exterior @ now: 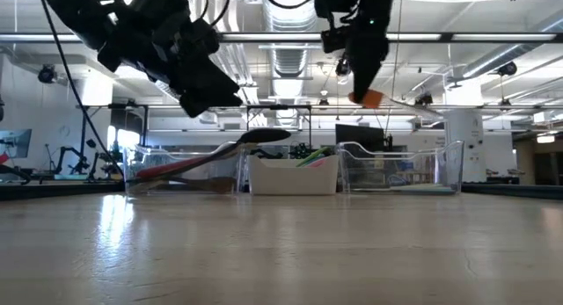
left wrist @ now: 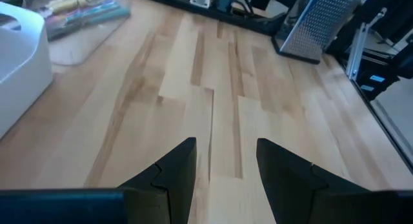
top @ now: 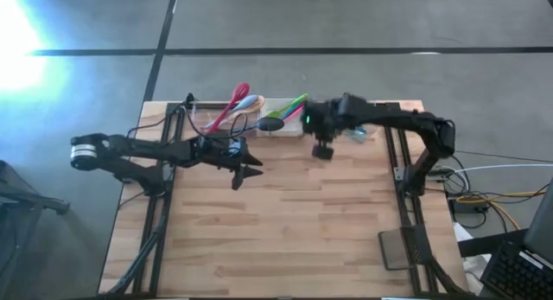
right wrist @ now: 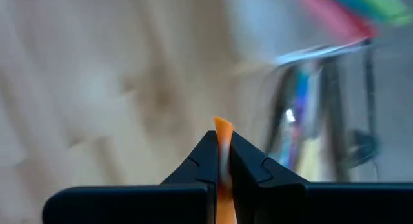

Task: Pick & Place Kitchen Items
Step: Put the orange spatula into the white bin

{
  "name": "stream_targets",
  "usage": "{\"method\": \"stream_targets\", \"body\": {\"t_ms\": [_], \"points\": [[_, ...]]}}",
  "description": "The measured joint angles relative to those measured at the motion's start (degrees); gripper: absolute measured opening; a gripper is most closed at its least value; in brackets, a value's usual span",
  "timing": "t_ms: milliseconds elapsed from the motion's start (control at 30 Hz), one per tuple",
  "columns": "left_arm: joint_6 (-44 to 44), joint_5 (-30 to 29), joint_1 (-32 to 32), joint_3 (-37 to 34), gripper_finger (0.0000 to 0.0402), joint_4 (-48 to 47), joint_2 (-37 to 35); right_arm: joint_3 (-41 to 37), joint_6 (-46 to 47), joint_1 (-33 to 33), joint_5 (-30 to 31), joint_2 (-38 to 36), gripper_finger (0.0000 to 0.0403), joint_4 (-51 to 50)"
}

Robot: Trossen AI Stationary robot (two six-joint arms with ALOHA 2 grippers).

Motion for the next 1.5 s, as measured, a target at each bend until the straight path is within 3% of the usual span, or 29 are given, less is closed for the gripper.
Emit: {"method": "stream_targets", "body": {"t_ms": [167, 333, 500, 867, 967, 1167, 1500], "points": [[1.14, 0.0, 0.0, -0.13, 0.0167, -3.51, -3.66, 3.59, -8.29, -9.64, -1.59, 0.29, 0.0008, 5.98], [1.79, -0.43, 0.0, -0.82, 0.0167, -5.16, -5.88, 8.67, -14.42, -15.23, -4.96, 4.44, 0.0008, 8.88], [1.79, -1.11, 0.0, -1.38, 0.0167, -5.45, -6.05, 17.29, -20.35, -16.74, -4.78, 12.36, 0.0008, 7.4], [1.6, -1.14, 0.0, -2.03, 0.0168, -7.25, -6.89, 44.74, -26.17, -16.16, -1.53, 33.82, 0.0008, -6.27], [1.87, -1.14, 0.0, -2.06, 0.0168, -7.57, -7.33, 43.11, -27.58, -15.7, -1.29, 34.52, 0.0008, -4.0], [3.54, -1.39, 0.02, -2.06, 0.0168, -7.25, -7.96, 42.56, -29.25, -13.32, 6.22, 35.36, 0.0008, -4.56], [3.39, -2.25, 0.02, -2.06, 0.0168, -7.21, -8.1, 41.64, -35.3, -8.51, 7.58, 35.26, 0.0008, 3.52]]}}
